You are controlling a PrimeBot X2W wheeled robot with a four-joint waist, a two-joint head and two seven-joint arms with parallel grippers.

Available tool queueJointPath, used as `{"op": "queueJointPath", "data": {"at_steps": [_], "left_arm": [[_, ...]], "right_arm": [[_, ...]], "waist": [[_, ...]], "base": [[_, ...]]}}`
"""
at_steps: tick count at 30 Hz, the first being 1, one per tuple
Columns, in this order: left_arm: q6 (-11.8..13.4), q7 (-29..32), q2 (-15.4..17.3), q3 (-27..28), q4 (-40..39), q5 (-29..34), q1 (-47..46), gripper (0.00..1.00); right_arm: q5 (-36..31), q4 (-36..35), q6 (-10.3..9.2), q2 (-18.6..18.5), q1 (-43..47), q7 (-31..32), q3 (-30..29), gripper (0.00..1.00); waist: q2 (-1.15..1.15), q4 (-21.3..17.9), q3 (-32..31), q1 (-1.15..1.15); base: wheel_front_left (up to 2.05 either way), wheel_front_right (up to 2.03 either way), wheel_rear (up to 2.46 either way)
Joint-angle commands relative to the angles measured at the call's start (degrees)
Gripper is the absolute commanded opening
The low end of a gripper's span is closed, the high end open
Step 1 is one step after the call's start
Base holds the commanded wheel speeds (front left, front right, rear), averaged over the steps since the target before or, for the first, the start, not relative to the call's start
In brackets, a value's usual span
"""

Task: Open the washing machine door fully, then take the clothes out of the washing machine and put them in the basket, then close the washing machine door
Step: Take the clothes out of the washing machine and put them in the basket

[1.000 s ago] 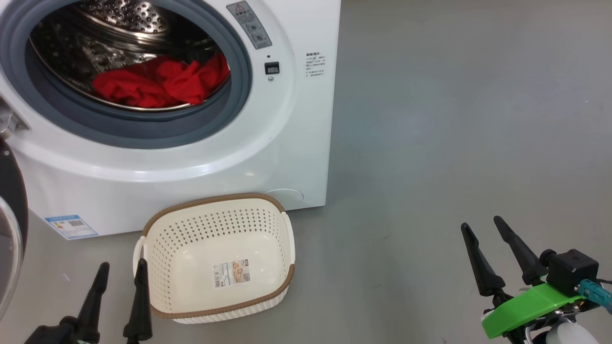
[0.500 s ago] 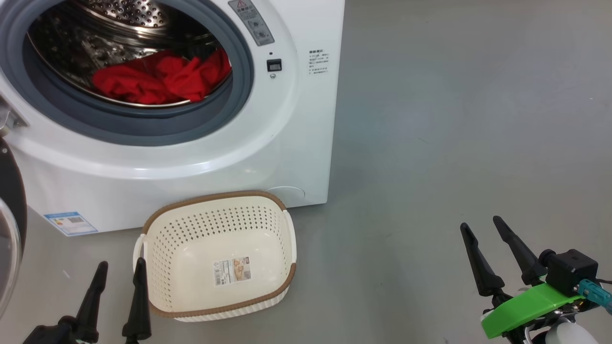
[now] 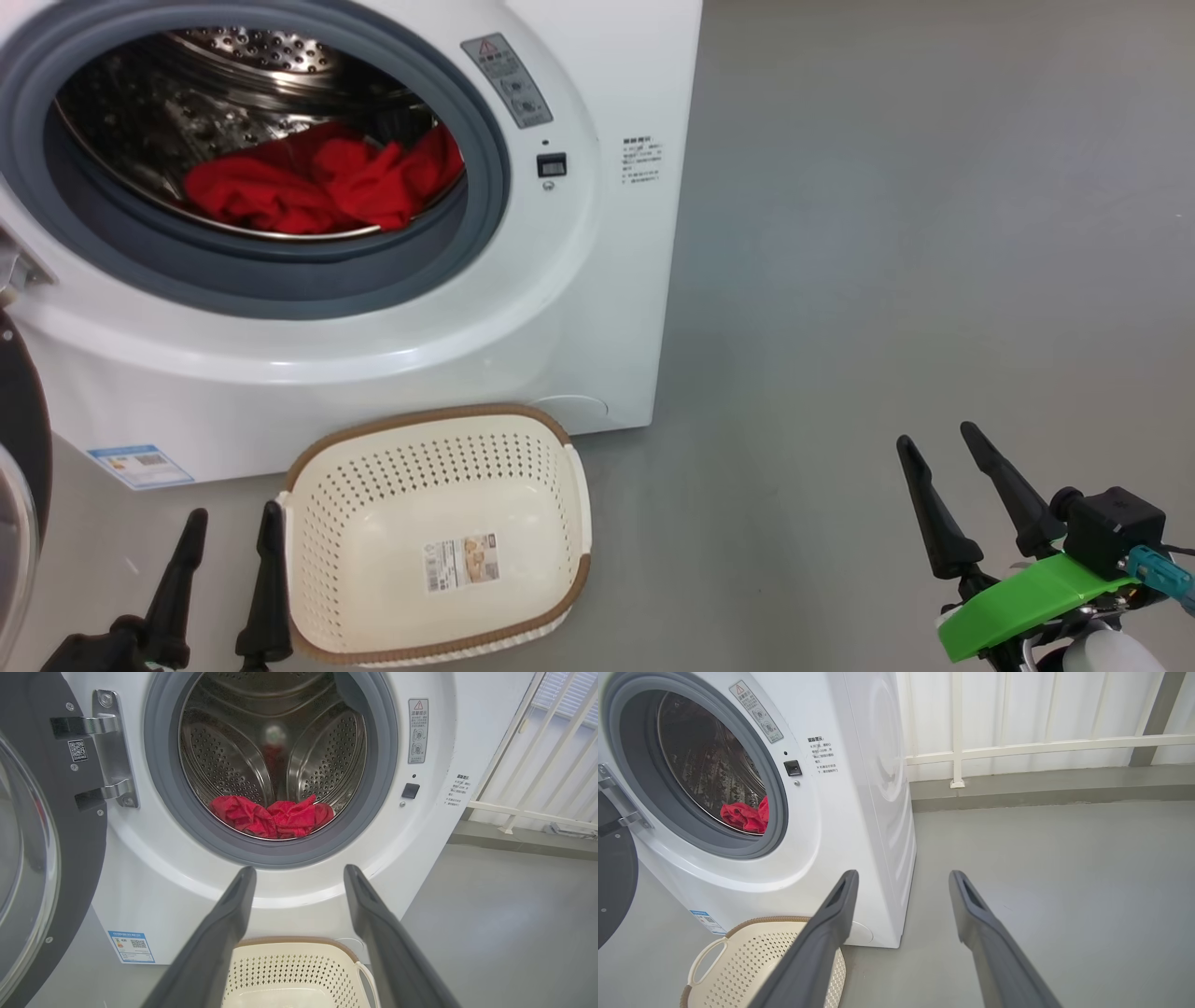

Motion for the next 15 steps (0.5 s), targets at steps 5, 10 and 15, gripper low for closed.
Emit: {"op": "queueJointPath", "data": {"at_steps": [5, 10, 15], "left_arm": [[-0.3, -0.4, 0.8, 2.1, -1.4, 0.2, -1.5, 1.0], [-0.3, -0.4, 0.8, 2.1, -1.2, 0.2, -1.6, 1.0], [-0.3, -0.4, 0.8, 2.2, -0.8, 0.2, -1.8, 1.0]], "right_arm": [[-0.1, -1.5, 0.35, -0.7, -1.1, -0.5, 1.2, 1.0], [-0.1, -1.4, 0.35, -0.7, -1.1, -0.5, 1.4, 1.0], [0.0, -1.3, 0.35, -0.7, -1.2, -0.5, 1.6, 1.0]], "waist": [[0.0, 0.2, 0.0, 0.0], [0.0, 0.2, -0.1, 0.0], [0.0, 0.1, -0.1, 0.0]], "base": [[0.65, -0.65, 0.0], [0.65, -0.65, 0.0], [0.64, -0.64, 0.0]]}}
